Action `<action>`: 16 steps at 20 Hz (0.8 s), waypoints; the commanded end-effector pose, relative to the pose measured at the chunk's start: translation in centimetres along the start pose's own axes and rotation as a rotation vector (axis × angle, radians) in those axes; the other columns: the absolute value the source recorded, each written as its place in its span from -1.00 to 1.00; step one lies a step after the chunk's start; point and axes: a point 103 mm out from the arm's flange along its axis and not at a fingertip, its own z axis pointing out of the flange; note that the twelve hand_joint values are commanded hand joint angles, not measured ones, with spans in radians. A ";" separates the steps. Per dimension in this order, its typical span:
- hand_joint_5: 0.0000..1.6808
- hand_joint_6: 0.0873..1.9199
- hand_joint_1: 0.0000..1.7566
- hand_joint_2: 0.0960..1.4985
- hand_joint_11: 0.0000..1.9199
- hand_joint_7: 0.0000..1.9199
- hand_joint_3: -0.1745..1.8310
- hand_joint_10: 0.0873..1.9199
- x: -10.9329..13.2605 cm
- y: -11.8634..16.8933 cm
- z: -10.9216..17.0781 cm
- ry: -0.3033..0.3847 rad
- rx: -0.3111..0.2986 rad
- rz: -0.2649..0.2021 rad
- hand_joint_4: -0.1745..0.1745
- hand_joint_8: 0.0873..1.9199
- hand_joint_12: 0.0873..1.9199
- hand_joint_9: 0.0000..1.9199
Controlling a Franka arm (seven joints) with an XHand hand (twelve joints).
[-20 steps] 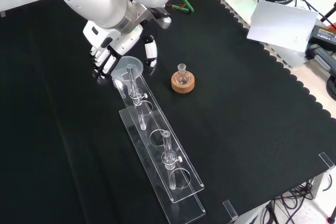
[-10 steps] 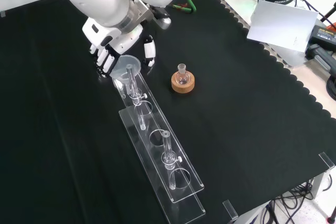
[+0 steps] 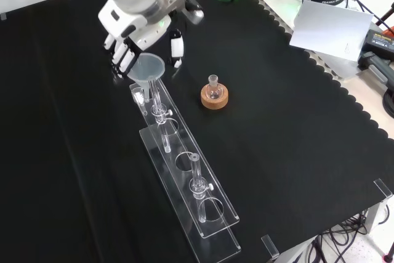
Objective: Pick up the funnel from the transparent funnel stand.
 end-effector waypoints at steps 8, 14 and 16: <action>-0.12 -0.91 0.00 -0.13 -0.53 -0.41 -0.23 -0.49 -3.5 -7.6 -5.9 -0.015 -0.072 0.071 0.05 -0.33 0.37 -0.15; -0.18 -0.66 0.00 -0.13 -0.52 -0.36 -0.22 -0.55 -4.0 -11.0 -5.3 -0.013 -0.077 0.097 0.06 -0.37 0.35 -0.12; -0.22 -0.56 0.00 -0.13 -0.51 -0.35 -0.22 -0.55 -4.0 -12.0 -4.8 -0.011 -0.073 0.107 0.05 -0.37 0.35 -0.11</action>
